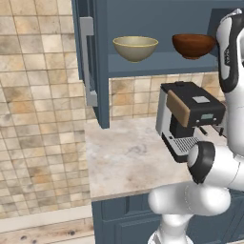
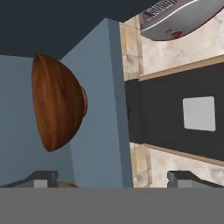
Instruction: Pick up the bowls from the cabinet and place each bowl in front of a stool on the dining counter.
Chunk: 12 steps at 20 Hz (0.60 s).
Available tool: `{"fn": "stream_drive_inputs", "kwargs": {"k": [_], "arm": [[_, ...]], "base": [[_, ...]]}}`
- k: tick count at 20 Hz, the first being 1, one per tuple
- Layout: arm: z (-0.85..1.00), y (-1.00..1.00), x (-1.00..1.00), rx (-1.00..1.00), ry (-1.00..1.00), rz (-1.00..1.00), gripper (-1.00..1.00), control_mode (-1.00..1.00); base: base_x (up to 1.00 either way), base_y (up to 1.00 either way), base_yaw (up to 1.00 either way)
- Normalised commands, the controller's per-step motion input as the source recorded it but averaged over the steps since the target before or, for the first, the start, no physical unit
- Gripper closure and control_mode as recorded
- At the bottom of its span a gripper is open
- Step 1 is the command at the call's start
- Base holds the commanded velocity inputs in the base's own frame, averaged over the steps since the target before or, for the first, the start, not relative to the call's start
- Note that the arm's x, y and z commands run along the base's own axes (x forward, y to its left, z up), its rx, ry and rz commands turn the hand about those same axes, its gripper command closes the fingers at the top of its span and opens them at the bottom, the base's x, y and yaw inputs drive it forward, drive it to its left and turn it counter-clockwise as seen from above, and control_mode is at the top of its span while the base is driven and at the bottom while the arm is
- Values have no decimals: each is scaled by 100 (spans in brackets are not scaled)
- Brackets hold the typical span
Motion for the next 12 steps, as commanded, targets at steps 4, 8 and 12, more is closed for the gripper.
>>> {"fn": "stream_drive_inputs", "kwargs": {"k": [4,8,12], "arm": [[-1,-11,31,0,0,4,-100,-100],[-24,-16,26,0,0,8,-100,-100],[-31,-9,24,0,0,8,-100,-100]], "base": [[0,0,0],[0,0,0],[0,0,0]]}}
